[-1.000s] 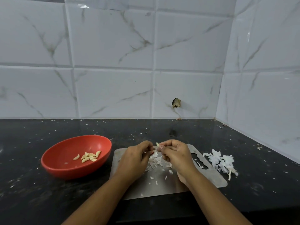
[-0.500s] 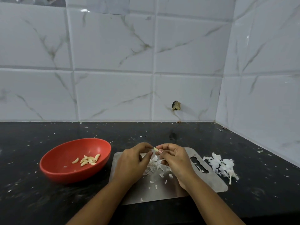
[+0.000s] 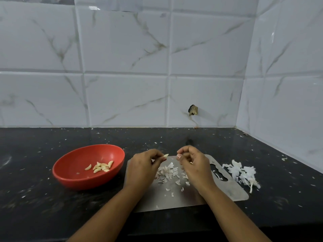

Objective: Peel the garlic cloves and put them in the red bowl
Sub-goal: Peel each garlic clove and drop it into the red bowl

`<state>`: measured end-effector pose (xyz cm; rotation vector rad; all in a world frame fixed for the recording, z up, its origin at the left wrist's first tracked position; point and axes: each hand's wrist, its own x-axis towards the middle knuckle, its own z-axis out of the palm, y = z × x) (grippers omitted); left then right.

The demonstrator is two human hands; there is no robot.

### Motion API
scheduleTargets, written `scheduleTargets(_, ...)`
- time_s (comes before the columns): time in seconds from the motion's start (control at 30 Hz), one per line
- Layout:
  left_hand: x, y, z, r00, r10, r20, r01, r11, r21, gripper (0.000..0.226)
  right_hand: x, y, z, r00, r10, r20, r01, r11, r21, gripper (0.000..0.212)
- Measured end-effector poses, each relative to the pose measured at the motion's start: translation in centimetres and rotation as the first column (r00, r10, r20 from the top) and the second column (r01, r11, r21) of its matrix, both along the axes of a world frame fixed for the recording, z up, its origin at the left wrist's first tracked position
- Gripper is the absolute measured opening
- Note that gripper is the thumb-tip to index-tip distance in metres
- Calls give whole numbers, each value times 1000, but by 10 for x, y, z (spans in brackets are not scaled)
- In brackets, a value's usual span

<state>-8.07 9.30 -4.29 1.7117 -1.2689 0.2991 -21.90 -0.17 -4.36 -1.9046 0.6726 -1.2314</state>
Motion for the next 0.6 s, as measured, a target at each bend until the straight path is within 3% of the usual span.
scheduleTargets(0.13,4,10,21,999,44,8,-44,999,-20,5,1,0,-1,994,-49,-95,33,986,-166,16)
scheduleTargets(0.23,31,34,48,983,178,-45,-168,970,177,12,1,0,-3,983,-43,-177,2,974,-226,14)
scheduleTargets(0.43,128,95,73,887,460,-41,-379,775,506,15,0,0,-5,963,-44,-265,-40,952,-302,17)
scheduleTargets(0.6,145,97,57,863,499,80,-433,647,628,10,-1,0,-4,960,-65,-271,-32,941,-337,18)
